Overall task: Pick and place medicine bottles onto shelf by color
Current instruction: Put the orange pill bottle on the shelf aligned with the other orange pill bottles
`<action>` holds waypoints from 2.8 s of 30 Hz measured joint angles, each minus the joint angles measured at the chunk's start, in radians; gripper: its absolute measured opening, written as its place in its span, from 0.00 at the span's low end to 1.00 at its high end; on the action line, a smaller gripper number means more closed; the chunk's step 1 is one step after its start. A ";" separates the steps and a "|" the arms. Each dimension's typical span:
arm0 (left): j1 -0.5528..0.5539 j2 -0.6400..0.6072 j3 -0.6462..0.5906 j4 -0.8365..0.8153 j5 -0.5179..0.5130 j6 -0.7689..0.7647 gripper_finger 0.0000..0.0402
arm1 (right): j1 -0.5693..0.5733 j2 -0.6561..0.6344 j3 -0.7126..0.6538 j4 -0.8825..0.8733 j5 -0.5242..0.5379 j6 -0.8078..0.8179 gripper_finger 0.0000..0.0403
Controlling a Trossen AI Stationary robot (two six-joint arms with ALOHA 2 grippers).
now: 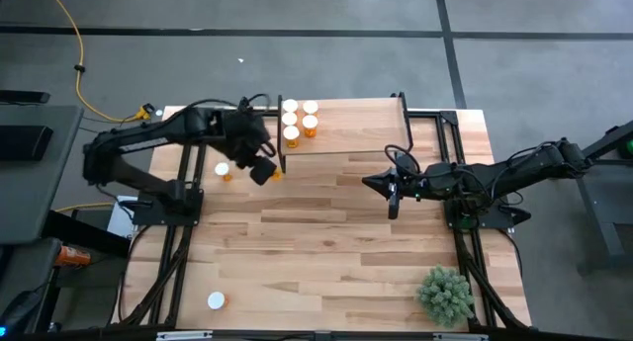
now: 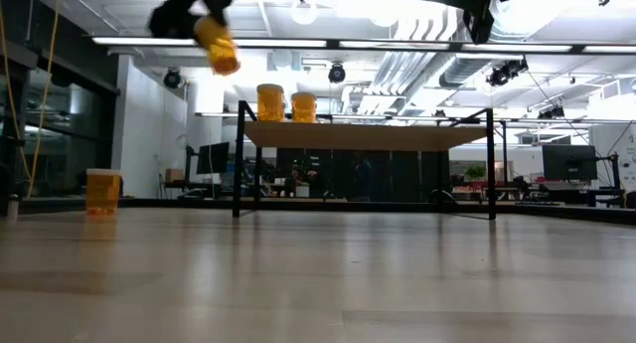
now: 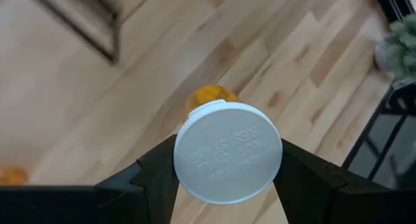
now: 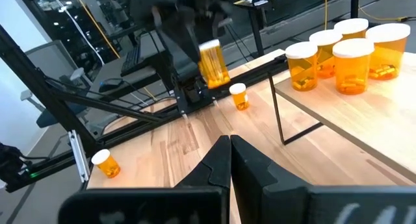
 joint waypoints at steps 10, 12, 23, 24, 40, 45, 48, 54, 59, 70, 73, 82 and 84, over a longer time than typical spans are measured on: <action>-0.022 0.354 0.446 -0.051 -0.076 0.242 0.51 | 0.000 0.000 0.000 -0.008 0.001 -0.004 0.00; -0.021 0.411 0.507 -0.053 -0.109 0.283 0.51 | 0.000 0.000 0.000 -0.009 0.008 -0.005 0.00; -0.011 0.603 0.631 -0.113 -0.309 0.483 0.51 | 0.000 0.000 0.000 -0.008 0.015 0.010 0.00; -0.008 0.612 0.631 -0.120 -0.327 0.494 0.51 | 0.000 0.000 0.000 -0.008 0.016 0.015 0.00; 0.080 0.645 0.631 -0.140 -0.371 0.546 0.51 | 0.000 0.000 0.000 -0.008 0.028 0.039 0.00; 0.089 0.645 0.631 -0.141 -0.370 0.558 0.51 | 0.000 0.000 0.000 -0.008 0.040 0.039 0.00; 0.088 0.645 0.631 -0.140 -0.369 0.583 0.52 | 0.000 0.000 0.000 -0.008 0.040 0.039 0.00; 0.089 0.644 0.631 -0.140 -0.368 0.590 0.52 | 0.000 0.000 0.000 -0.008 0.040 0.039 0.00; 0.089 0.644 0.631 -0.140 -0.337 0.606 0.52 | 0.000 0.000 0.000 -0.008 0.040 0.039 0.00; 0.088 0.644 0.631 -0.138 -0.297 0.625 0.54 | 0.000 0.000 0.000 -0.008 0.040 0.039 0.00; 0.089 0.644 0.631 -0.138 -0.297 0.625 0.56 | 0.000 0.000 0.000 -0.008 0.040 0.039 0.00; 0.091 0.644 0.631 -0.138 -0.303 0.625 0.57 | 0.000 0.000 0.000 -0.008 0.040 0.039 0.00; 0.091 0.644 0.631 -0.137 -0.305 0.625 0.57 | 0.000 0.000 0.000 -0.008 0.040 0.039 0.00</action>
